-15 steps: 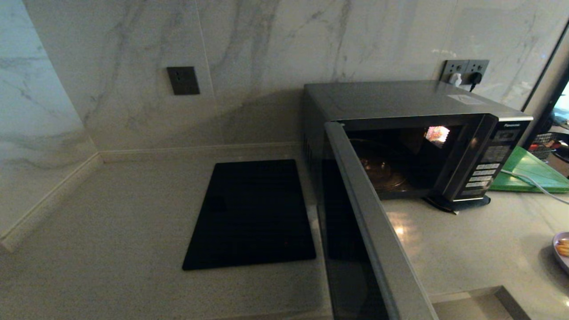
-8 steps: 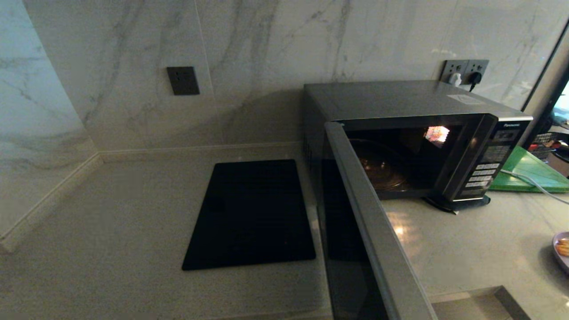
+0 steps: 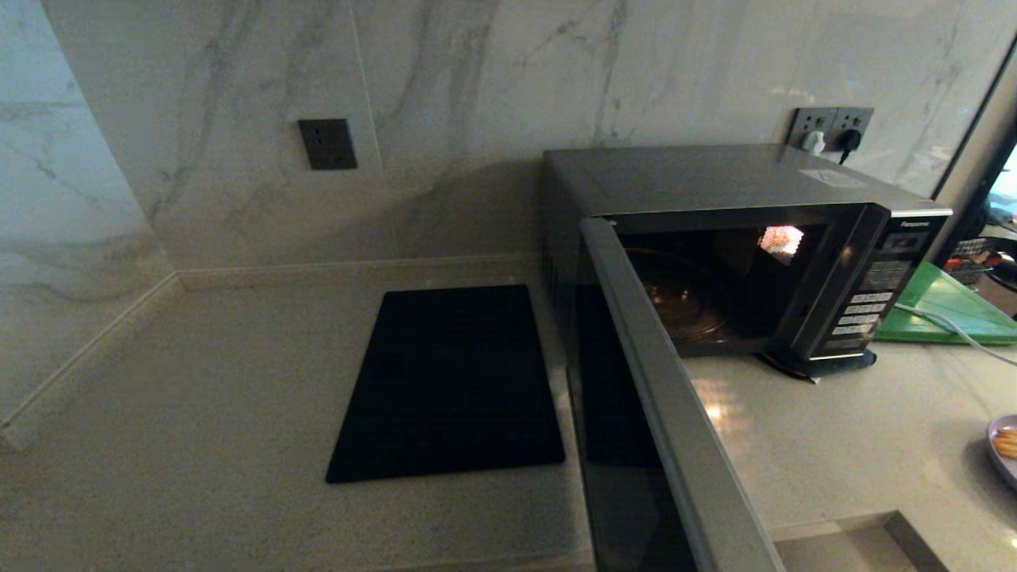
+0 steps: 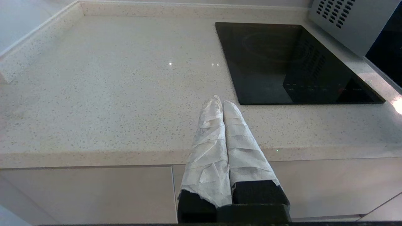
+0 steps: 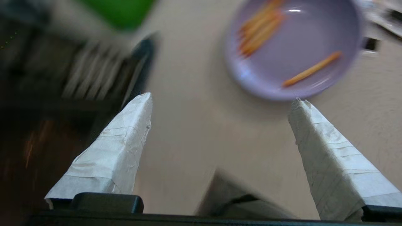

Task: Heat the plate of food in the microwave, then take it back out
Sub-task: Close the microwave oven

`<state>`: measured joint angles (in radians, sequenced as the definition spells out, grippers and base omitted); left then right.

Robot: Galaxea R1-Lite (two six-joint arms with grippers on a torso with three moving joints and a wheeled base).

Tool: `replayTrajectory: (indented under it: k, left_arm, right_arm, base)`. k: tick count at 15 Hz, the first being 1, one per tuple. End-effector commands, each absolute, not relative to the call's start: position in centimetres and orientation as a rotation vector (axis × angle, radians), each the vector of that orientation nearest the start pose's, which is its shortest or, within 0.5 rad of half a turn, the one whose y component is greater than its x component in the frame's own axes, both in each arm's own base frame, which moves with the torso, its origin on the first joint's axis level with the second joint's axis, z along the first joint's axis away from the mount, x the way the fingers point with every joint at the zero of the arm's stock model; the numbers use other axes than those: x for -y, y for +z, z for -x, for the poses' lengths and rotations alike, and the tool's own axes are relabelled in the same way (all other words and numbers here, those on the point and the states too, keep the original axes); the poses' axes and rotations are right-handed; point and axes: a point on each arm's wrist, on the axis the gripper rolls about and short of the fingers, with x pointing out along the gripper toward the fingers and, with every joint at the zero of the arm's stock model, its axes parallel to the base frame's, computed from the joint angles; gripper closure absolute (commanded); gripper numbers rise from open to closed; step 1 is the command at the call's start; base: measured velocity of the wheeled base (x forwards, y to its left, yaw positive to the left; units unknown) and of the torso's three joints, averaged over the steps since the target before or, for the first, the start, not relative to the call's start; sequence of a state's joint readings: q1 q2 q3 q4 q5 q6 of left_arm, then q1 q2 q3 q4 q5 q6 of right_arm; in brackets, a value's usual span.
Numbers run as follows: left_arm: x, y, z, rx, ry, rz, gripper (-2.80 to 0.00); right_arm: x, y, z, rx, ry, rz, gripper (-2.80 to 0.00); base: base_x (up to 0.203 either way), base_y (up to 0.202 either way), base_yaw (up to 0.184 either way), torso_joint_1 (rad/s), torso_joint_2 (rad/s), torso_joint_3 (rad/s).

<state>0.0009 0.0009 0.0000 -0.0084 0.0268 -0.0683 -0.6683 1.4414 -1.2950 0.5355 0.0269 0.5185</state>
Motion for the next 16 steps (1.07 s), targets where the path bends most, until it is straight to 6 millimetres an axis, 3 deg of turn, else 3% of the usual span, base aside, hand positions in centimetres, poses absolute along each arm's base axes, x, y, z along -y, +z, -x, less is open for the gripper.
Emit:
replayTrajectory:
  k: [1,5,7,8,16]
  left_arm:
    - [-0.1,7.6,2.3,0.009,0.029,0.069,0.0]
    - [-0.1,7.6,2.3,0.008,0.028,0.069,0.0]
    - [-0.1,7.6,2.3,0.009,0.029,0.069,0.0]
    - [-0.1,7.6,2.3,0.008,0.028,0.069,0.0]
    - [-0.1,7.6,2.3,0.009,0.029,0.069,0.0]
  right_arm:
    - [8.3,31.1,-14.1,-0.388,-0.635,-0.613,-2.8]
    - [4.4,31.7,-11.8,-0.367,-0.585,-0.497,-2.8]
    - [3.4,31.9,-10.8,-0.359,-0.609,-0.426,-2.8]
    - [3.0,32.0,-10.5,-0.352,-0.605,-0.402,0.0]
    - [1.5,32.1,-8.5,-0.322,-0.505,-0.357,0.0]
  base:
    - [0.0,0.0,0.0,0.0,0.0,0.0]
    - [0.0,0.0,0.0,0.0,0.0,0.0]
    - [0.0,0.0,0.0,0.0,0.0,0.0]
    - [0.0,0.0,0.0,0.0,0.0,0.0]
    - [0.0,0.0,0.0,0.0,0.0,0.0]
